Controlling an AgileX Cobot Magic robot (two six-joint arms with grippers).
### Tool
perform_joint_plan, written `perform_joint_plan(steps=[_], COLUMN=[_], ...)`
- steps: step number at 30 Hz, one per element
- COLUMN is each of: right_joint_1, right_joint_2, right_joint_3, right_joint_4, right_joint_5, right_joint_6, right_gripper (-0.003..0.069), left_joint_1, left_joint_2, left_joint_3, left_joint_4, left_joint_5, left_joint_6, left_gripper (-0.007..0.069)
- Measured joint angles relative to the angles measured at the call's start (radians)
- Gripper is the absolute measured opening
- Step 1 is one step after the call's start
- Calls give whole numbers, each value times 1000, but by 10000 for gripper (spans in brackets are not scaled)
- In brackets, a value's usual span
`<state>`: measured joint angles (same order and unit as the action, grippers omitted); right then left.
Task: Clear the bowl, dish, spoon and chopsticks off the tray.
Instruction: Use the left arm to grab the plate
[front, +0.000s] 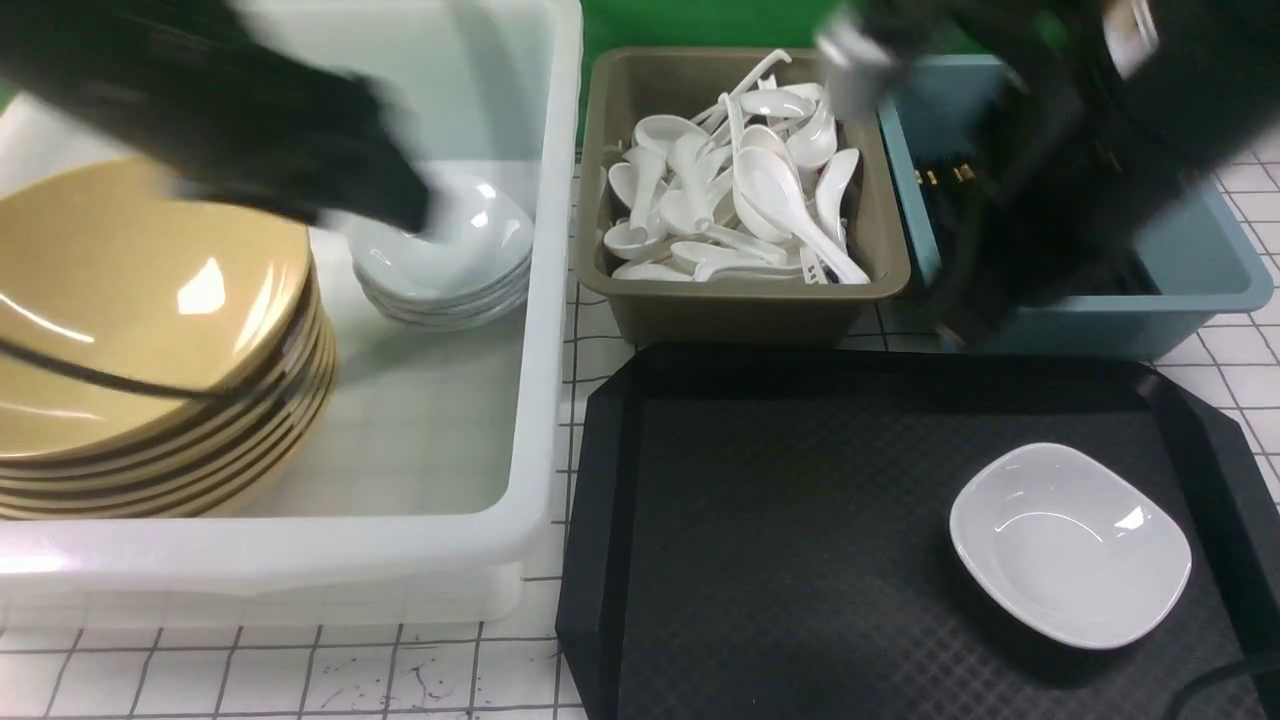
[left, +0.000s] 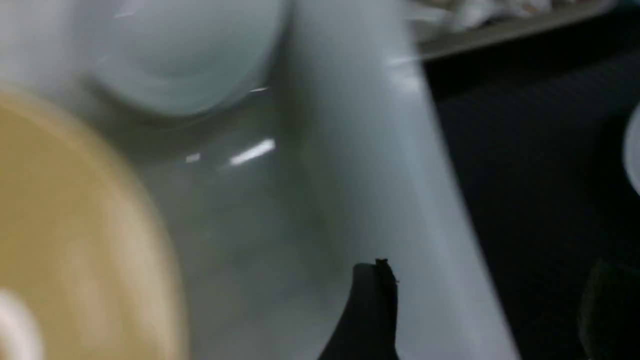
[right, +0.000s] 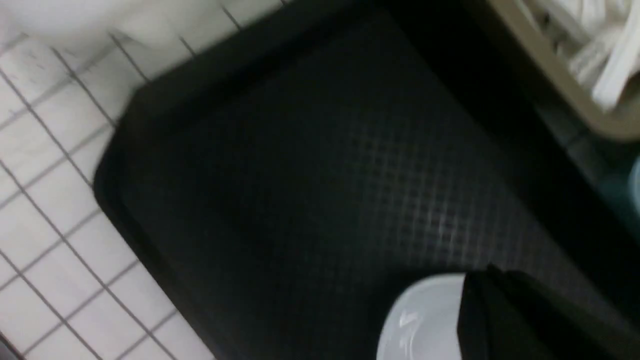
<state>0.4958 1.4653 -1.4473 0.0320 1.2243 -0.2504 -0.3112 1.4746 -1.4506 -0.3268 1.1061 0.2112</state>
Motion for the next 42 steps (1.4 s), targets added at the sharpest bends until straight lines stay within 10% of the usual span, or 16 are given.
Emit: perform_joint_plan(steps=[10, 27, 36, 42], right_joint_1=[-177, -185, -185, -185], right_joint_2=[-383, -633, -632, -617], right_joint_3=[385, 435, 446, 426], right_joint_4=[-3, -4, -4, -1], right_joint_5=[-52, 25, -40, -89], right_joint_6=[97, 95, 87, 70], right_gripper=[54, 58, 61, 62], left_joint_1=[-419, -529, -543, -492], left_joint_2=[406, 919, 943, 845], left_joint_3=[-120, -622, -666, -720], left_joint_4=[-48, -72, -76, -25], left_joint_5=[-235, -131, -78, 50], left_joint_6=[0, -41, -56, -39], left_gripper=[475, 440, 71, 6])
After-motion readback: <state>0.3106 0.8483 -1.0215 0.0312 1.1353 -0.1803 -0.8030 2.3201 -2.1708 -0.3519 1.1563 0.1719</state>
